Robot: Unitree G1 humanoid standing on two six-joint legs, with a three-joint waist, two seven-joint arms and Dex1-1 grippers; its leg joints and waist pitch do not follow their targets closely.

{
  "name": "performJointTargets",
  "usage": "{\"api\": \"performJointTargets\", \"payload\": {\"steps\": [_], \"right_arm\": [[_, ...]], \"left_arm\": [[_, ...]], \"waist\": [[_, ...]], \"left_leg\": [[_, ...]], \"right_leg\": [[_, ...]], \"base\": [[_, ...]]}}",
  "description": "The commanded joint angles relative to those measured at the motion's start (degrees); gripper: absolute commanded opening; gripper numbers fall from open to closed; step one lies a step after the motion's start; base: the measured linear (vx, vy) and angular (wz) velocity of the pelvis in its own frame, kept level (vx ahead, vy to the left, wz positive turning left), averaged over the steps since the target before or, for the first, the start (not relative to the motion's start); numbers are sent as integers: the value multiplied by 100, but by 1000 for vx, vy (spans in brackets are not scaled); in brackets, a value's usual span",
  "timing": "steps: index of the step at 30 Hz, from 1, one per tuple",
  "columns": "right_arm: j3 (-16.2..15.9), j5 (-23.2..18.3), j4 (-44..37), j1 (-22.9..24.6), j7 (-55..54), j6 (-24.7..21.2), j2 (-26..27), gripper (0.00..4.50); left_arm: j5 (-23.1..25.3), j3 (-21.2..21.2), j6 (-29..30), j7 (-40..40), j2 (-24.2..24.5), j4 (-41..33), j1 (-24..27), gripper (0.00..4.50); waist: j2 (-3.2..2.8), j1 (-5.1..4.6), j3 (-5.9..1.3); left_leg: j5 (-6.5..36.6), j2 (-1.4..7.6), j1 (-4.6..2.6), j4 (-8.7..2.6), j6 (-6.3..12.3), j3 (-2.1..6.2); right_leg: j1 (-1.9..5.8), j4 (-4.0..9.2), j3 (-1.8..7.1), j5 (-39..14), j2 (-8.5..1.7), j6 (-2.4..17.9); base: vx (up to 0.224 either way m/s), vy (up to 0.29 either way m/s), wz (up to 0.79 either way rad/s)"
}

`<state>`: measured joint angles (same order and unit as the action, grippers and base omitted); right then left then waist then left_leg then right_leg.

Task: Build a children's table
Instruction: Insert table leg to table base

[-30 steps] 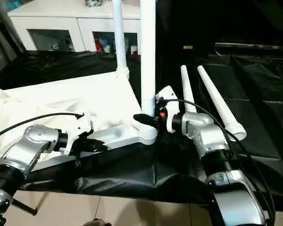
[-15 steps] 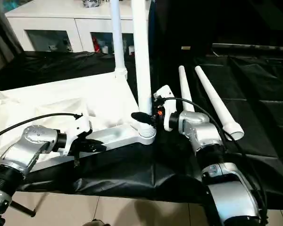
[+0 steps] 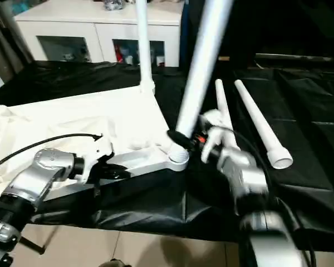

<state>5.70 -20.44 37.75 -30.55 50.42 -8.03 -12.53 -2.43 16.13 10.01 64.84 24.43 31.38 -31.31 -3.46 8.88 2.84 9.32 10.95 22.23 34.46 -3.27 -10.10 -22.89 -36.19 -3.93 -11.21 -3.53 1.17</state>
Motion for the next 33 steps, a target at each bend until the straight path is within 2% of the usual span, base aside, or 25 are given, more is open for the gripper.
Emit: {"api": "performJointTargets", "payload": {"steps": [1,2,4,5,8,11,12,13,16,18,19,21,24,27,29,33], "right_arm": [[-29,207,100,337,-207,-72,-35,191],[-163,307,-60,505,-214,-27,-8,191],[-270,384,-140,573,-211,-4,-12,191],[-505,561,-267,642,-172,55,-39,191],[-710,678,-463,648,-103,-61,-68,191],[-972,858,-488,542,36,-176,-161,191],[-1011,891,-482,522,66,-196,-178,191],[-1079,927,-453,472,127,-223,-205,191],[-1266,1012,-373,350,336,-344,-287,191],[-1555,1164,-249,218,769,-457,-429,191],[-1634,1197,-225,191,890,-495,-473,191],[-1749,1226,-183,175,1127,-516,-547,191],[-1798,1243,-62,183,1384,-423,-593,191],[-1795,1227,16,192,1496,-319,-611,191],[-1671,1119,246,164,1641,-140,-594,191],[-1651,1032,251,174,1898,-120,-610,191]], "left_arm": [[-337,-381,-94,-111,-103,-7,-141,0],[-315,-368,-113,-99,-91,24,-157,0],[-304,-361,-120,-89,-85,35,-164,0],[-285,-338,-128,-54,-74,50,-180,0],[-232,-291,-153,-7,-63,98,-210,0],[-138,-195,-192,69,-19,124,-204,0],[-124,-180,-197,78,-12,127,-203,0],[-104,-153,-203,104,3,116,-193,0],[-71,-112,-217,144,25,95,-173,0],[-35,-90,-247,152,39,90,-154,0],[-27,-88,-256,150,38,93,-153,0],[-32,-100,-258,151,43,84,-147,0],[-41,-110,-270,153,52,78,-139,0],[-44,-115,-300,150,48,82,-134,0],[-56,-120,-414,198,31,100,-127,0],[-67,-111,-566,326,24,146,-152,0]], "waist": [[66,-20,-400],[23,-18,-392],[38,-23,-391],[35,-22,-391],[34,-26,-399],[59,-28,-396],[47,-27,-396],[79,-35,-390],[77,-46,-392],[74,-47,-392],[122,-46,-391],[112,-30,-385],[136,-21,-390],[133,-14,-389],[127,-24,-382],[126,-18,-388]], "left_leg": [[1290,240,-111,-401,165,97],[1363,239,-122,-403,144,101],[1413,237,-123,-412,130,103],[1409,237,-120,-416,117,108],[1373,235,-118,-415,121,106],[1330,229,-106,-414,134,104],[1340,231,-110,-414,136,105],[1360,229,-105,-418,141,100],[1378,236,-110,-422,145,107],[1383,237,-110,-422,150,103],[1357,235,-103,-422,168,103],[1394,248,-118,-421,184,97],[1440,256,-125,-435,150,101],[1533,257,-131,-439,125,104],[1681,264,-149,-452,80,114],[1710,264,-154,-455,77,112]], "right_leg": [[229,513,277,-1557,-506,957],[209,524,280,-1676,-510,928],[215,542,282,-1774,-513,900],[212,549,283,-1828,-513,869],[214,533,288,-1744,-505,870],[223,530,287,-1727,-508,856],[217,535,289,-1746,-511,857],[221,548,290,-1773,-509,846],[219,537,284,-1795,-505,856],[213,538,286,-1767,-502,868],[227,522,280,-1733,-501,886],[211,546,292,-1795,-512,863],[209,540,291,-1748,-510,867],[208,554,293,-1810,-522,877],[198,564,287,-1922,-519,895],[208,562,293,-1839,-512,927]], "base": [[0,0,0],[0,0,0],[0,0,0],[0,0,0],[0,0,0],[0,0,0],[0,0,0],[0,0,0],[0,0,0],[0,0,0],[0,0,0],[0,0,0],[0,0,0],[0,0,0],[0,0,0],[0,0,0]]}}
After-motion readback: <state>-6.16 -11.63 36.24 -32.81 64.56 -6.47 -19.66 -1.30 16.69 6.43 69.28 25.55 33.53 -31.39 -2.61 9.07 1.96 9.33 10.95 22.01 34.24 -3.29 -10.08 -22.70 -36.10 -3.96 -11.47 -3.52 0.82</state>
